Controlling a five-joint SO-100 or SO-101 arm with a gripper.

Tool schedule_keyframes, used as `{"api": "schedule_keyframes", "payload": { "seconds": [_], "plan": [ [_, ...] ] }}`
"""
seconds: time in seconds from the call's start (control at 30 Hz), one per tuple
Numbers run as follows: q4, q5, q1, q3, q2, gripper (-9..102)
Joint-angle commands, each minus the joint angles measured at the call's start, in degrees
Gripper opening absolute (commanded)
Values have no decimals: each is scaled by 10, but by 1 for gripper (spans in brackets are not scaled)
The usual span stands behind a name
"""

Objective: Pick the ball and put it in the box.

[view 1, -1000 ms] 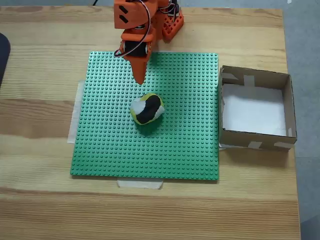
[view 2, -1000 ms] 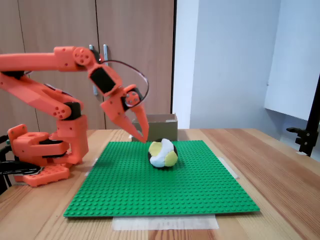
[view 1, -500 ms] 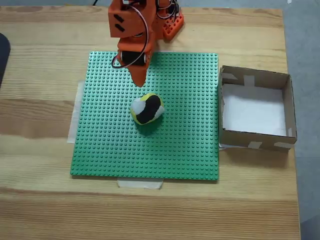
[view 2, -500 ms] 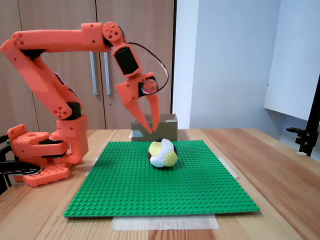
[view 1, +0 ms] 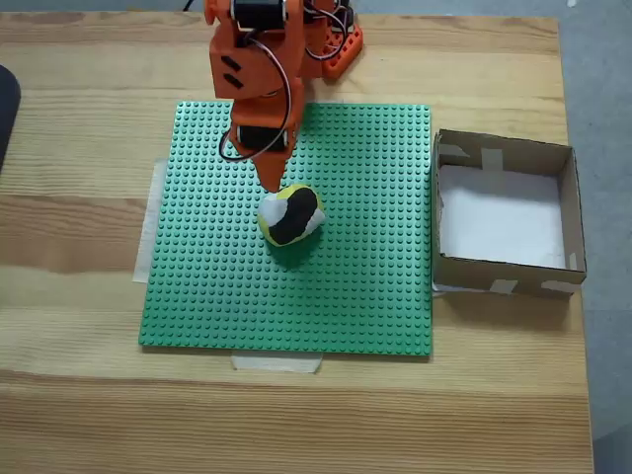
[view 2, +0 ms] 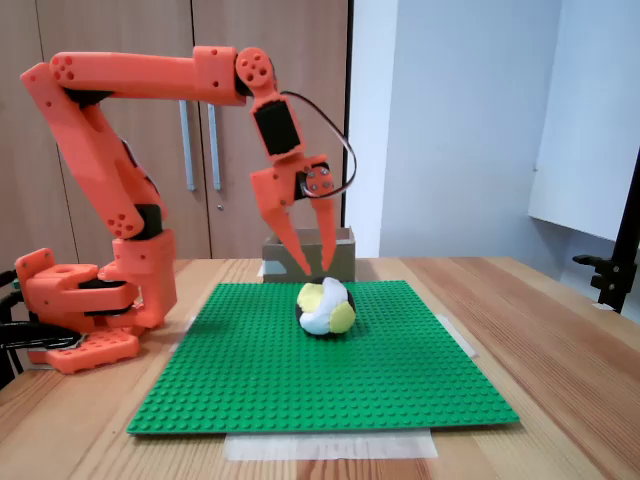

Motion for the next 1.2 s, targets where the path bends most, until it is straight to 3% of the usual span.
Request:
{"api": "schedule_keyframes", "payload": {
  "seconds": [0.0,0.2,0.3,1.17],
  "plan": [
    [11,9,8,-30,-4,21],
    [40,23,5,-15,-7,40],
    [38,20,5,-6,-7,43],
    [-5,4,-27,3,-114,45]
  ]
}}
